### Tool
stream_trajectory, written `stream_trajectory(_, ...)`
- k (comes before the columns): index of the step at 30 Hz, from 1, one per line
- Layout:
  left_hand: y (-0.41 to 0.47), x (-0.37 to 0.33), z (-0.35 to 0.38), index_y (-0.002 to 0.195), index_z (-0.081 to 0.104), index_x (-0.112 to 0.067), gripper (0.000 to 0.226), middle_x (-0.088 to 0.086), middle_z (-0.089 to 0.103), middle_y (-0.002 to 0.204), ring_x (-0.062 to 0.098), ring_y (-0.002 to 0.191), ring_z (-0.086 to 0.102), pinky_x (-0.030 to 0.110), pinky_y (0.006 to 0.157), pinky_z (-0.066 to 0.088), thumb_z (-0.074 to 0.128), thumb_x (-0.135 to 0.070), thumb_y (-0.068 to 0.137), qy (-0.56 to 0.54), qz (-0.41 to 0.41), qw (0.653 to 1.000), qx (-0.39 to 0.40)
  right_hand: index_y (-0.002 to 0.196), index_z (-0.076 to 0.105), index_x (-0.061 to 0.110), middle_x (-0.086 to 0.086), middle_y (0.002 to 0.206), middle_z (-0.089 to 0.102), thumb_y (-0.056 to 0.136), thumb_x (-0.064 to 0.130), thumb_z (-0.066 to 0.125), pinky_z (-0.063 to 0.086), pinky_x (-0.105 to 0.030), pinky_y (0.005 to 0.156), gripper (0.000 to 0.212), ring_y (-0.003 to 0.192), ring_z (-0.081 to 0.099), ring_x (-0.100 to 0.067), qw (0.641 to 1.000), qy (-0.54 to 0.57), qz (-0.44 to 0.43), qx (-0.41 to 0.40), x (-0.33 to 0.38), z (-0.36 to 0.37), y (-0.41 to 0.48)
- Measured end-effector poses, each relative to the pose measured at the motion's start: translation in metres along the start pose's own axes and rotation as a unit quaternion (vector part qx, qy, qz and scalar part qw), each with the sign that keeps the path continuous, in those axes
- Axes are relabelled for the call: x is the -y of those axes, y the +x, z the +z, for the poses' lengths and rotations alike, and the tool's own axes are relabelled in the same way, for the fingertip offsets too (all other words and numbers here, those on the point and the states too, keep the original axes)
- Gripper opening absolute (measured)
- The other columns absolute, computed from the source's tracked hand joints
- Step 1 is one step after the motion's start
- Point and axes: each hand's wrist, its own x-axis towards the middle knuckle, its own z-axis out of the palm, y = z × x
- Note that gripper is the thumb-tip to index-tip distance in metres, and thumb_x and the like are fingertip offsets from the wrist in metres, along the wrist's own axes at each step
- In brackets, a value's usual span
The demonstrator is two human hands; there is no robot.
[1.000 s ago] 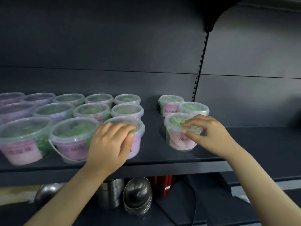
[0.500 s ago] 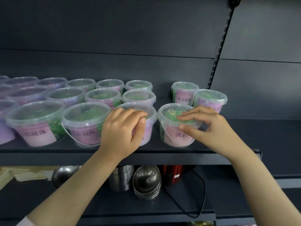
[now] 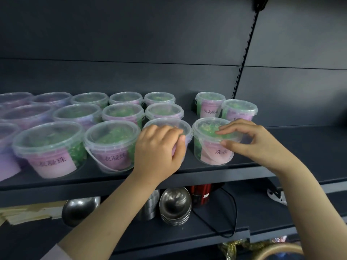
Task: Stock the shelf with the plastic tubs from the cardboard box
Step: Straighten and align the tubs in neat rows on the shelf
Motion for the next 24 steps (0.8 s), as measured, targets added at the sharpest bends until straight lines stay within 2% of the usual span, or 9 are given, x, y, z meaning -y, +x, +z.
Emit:
stream_trajectory(8,0.004,0.005,-0.006,0.077,0.071,-0.012,0.029,0.000,0.069,0.075,0.026,0.070,0.059,0.040,0.070,0.046,0.049,-0.025,0.092,-0.003,-0.004,0.999,0.040,0.095,0.075,0.031,0.018,0.112,0.065,0.075,0.025,0.078,0.035,-0.020,0.100,0.021,0.113,0.055,0.003,0.999,0.008,0.045,0.000,0.006,0.000,0.003)
stream_trajectory(12,0.000,0.004,-0.009,0.078,0.071,-0.013,0.031,-0.001,0.069,0.077,0.025,0.071,0.059,0.039,0.071,0.047,0.047,-0.027,0.093,0.000,-0.007,0.998,0.068,0.095,0.075,0.032,0.017,0.115,0.064,0.076,0.025,0.078,0.033,-0.023,0.104,0.021,0.117,0.053,0.004,0.998,0.001,0.067,0.008,0.007,0.002,0.001)
stream_trajectory(18,0.004,0.005,-0.014,0.080,0.071,-0.013,0.032,-0.001,0.069,0.078,0.025,0.073,0.059,0.040,0.071,0.047,0.046,-0.029,0.093,-0.001,-0.002,0.997,0.083,0.096,0.073,0.036,0.019,0.116,0.063,0.075,0.031,0.078,0.033,-0.020,0.102,0.022,0.116,0.052,0.005,0.997,-0.023,0.068,0.013,0.010,-0.003,0.004)
stream_trajectory(21,0.005,0.002,-0.018,0.081,0.070,-0.014,0.035,-0.001,0.069,0.079,0.024,0.075,0.059,0.039,0.074,0.047,0.043,-0.031,0.093,0.008,-0.006,0.993,0.121,0.097,0.072,0.038,0.019,0.117,0.062,0.075,0.033,0.077,0.034,-0.021,0.101,0.023,0.116,0.053,0.006,0.997,-0.032,0.064,0.033,0.009,-0.005,0.003)
stream_trajectory(24,0.009,-0.001,-0.030,0.089,0.070,-0.017,0.040,-0.004,0.069,0.090,0.019,0.087,0.060,0.034,0.078,0.047,0.037,-0.039,0.092,0.025,-0.019,0.982,0.185,0.098,0.072,0.041,0.023,0.115,0.064,0.073,0.041,0.076,0.036,-0.022,0.098,0.026,0.116,0.053,0.005,0.994,-0.036,0.067,0.073,0.011,-0.011,0.005)
